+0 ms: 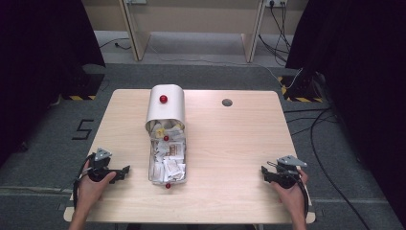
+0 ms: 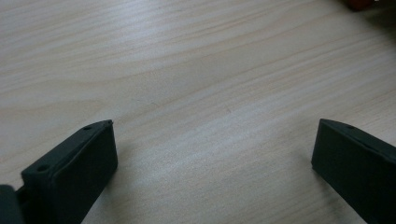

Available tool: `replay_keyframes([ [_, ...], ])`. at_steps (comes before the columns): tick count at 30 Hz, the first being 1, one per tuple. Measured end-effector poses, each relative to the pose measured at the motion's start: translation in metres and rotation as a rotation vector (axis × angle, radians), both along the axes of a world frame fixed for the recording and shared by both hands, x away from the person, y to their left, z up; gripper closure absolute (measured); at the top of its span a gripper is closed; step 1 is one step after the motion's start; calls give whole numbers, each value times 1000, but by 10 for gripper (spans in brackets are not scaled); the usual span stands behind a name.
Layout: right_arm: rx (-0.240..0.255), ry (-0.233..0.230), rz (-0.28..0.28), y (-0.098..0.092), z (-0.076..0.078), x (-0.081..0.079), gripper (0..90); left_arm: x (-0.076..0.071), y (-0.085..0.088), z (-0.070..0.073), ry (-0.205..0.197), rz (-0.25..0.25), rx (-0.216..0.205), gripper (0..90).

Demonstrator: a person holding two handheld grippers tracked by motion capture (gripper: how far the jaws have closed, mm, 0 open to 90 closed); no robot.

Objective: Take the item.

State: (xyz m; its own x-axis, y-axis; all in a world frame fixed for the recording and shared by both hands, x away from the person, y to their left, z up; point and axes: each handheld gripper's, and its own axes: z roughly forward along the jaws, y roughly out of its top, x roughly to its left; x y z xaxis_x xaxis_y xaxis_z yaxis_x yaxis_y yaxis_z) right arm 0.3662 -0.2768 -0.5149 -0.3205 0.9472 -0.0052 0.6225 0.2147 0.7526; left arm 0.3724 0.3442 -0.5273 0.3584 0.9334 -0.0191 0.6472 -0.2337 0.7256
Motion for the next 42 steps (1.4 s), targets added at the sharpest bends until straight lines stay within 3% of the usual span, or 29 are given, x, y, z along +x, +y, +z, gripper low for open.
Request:
replay_keyframes([
  [2,50,-26,-10,0,1,-2,312,0,0,0,0,0,0,0],
  [11,86,-60,28,13,12,-5,312,0,0,0,0,0,0,0],
  [18,125,-85,92,35,27,-8,312,0,0,0,0,0,0,0],
  [31,128,-129,221,83,50,-6,327,0,0,0,0,0,0,0],
  [42,141,-132,270,107,52,-1,345,0,0,0,0,0,0,0],
])
